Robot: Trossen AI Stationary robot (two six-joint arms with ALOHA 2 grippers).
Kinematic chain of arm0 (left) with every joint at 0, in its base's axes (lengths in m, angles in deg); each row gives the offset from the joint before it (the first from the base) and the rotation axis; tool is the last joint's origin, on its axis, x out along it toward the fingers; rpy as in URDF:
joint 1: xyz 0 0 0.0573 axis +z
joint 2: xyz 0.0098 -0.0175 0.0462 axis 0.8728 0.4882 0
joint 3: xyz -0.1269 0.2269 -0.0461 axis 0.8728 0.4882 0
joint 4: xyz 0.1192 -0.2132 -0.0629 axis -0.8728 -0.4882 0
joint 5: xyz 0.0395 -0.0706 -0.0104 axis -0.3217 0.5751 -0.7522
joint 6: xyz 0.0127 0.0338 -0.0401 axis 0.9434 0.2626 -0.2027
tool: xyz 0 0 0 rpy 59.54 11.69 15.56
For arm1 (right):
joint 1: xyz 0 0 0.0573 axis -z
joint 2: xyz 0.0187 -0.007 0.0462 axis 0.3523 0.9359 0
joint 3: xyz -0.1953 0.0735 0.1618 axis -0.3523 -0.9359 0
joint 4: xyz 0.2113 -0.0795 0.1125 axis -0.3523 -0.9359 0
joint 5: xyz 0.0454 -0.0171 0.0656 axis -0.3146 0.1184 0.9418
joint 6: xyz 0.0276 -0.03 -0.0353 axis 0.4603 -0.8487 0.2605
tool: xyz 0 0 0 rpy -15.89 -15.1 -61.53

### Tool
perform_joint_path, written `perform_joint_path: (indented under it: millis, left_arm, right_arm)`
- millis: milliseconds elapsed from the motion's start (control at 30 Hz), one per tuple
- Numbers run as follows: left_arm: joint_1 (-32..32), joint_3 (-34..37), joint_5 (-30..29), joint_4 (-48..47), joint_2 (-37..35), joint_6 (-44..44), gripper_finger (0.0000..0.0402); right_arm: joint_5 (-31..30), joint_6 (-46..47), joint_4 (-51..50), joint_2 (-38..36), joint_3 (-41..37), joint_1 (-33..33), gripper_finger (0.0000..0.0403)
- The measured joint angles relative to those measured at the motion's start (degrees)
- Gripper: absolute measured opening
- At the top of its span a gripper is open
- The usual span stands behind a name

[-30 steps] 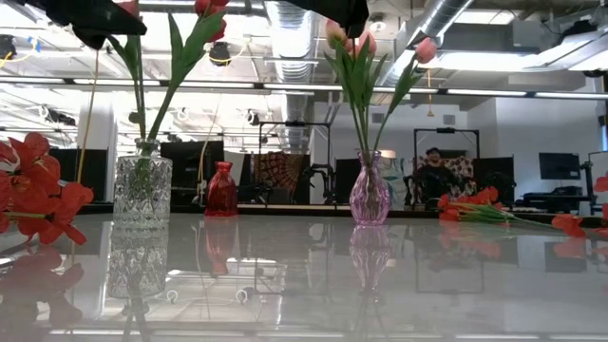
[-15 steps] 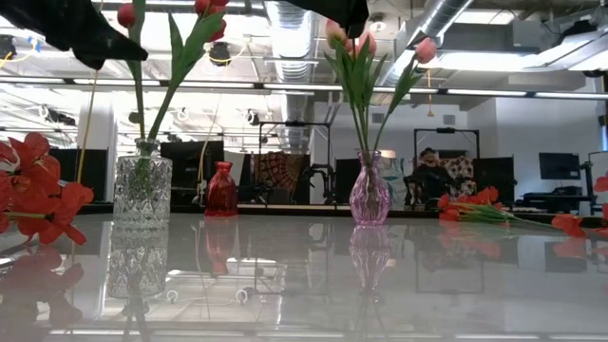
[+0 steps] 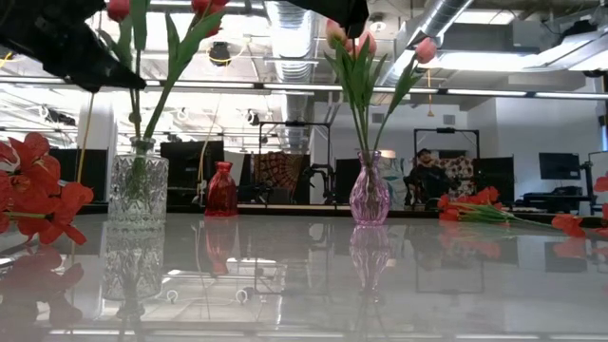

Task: Sort flowers into vase by color
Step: Put the red tulip into the transparent vase, then put the red flowers into the red vase

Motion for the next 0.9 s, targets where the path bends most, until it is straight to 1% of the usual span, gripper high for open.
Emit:
perform_joint_path:
  millis: [167,300,400,633,767,900]
  left_arm:
    - [0.0,1.2,-0.1,0.0,0.0,-1.7,0.0000]
    - [0.0,1.2,-0.1,0.1,0.0,-1.2,0.0000]
    - [0.0,1.2,-0.1,0.0,0.0,-1.0,0.0008]
    - [0.0,1.2,0.6,-0.1,0.0,0.1,0.0062]
    - [0.0,1.2,2.3,-0.2,0.0,0.1,0.0096]
    - [0.0,1.1,4.8,-0.6,0.0,0.1,0.0122]
  right_arm:
    - [0.0,0.1,0.0,0.0,0.0,0.0,0.0324]
    - [0.0,0.1,0.0,0.0,0.0,0.0,0.0324]
    - [0.0,0.1,0.0,0.0,0.0,0.0,0.0324]
    - [0.0,0.1,0.0,0.0,0.0,0.0,0.0324]
    - [0.0,0.0,0.0,0.0,0.0,0.0,0.0324]
    - [0.0,0.0,-0.1,0.0,0.0,0.0,0.0324]
